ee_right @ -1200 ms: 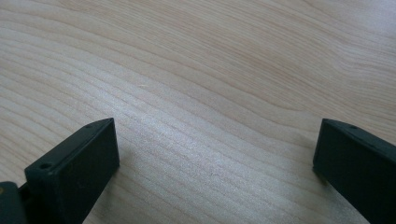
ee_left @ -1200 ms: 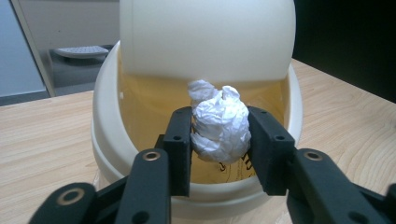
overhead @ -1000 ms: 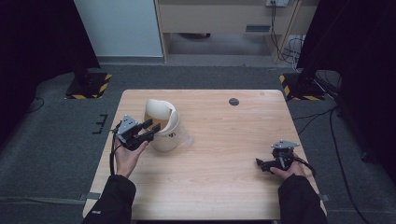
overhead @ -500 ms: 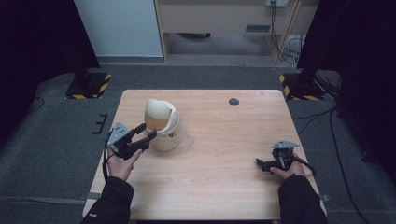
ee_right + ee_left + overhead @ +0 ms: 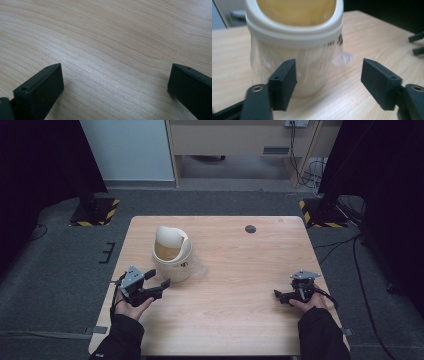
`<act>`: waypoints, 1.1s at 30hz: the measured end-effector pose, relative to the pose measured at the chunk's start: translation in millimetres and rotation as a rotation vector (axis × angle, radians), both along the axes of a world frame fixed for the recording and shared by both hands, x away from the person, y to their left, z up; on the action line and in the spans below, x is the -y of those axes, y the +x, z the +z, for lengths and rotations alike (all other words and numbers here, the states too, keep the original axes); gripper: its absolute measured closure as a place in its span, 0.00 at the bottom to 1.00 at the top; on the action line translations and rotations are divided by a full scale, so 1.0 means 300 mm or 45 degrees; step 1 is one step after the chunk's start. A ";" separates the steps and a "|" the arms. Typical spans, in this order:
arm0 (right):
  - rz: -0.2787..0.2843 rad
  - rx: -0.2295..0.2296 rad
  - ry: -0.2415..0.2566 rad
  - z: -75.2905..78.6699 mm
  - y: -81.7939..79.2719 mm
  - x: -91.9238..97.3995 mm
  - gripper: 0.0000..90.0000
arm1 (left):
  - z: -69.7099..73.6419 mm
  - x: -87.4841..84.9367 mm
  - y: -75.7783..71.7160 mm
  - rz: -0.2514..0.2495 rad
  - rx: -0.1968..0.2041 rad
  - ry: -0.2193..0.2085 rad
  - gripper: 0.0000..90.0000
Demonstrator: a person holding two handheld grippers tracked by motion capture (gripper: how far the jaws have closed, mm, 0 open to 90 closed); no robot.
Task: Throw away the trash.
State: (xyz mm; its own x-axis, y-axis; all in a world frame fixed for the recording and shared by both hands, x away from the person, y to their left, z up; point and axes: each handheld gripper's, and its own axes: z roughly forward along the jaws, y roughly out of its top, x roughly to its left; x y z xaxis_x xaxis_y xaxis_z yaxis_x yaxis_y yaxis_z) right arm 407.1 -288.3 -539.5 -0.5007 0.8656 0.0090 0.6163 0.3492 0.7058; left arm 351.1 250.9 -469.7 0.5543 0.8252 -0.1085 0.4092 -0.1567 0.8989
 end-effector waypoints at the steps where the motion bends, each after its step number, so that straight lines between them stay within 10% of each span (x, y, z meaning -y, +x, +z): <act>1: 0.000 -0.001 0.000 0.000 0.000 0.000 0.01 | -0.009 -0.001 0.000 0.006 -0.021 0.010 0.29; 19: 0.000 0.000 0.000 0.000 0.000 0.000 0.01 | -0.137 -0.044 0.046 0.068 -0.314 0.278 0.15; 33: 0.000 0.000 0.000 0.000 0.000 0.000 0.01 | -0.181 -0.082 0.063 0.116 -0.412 0.326 0.13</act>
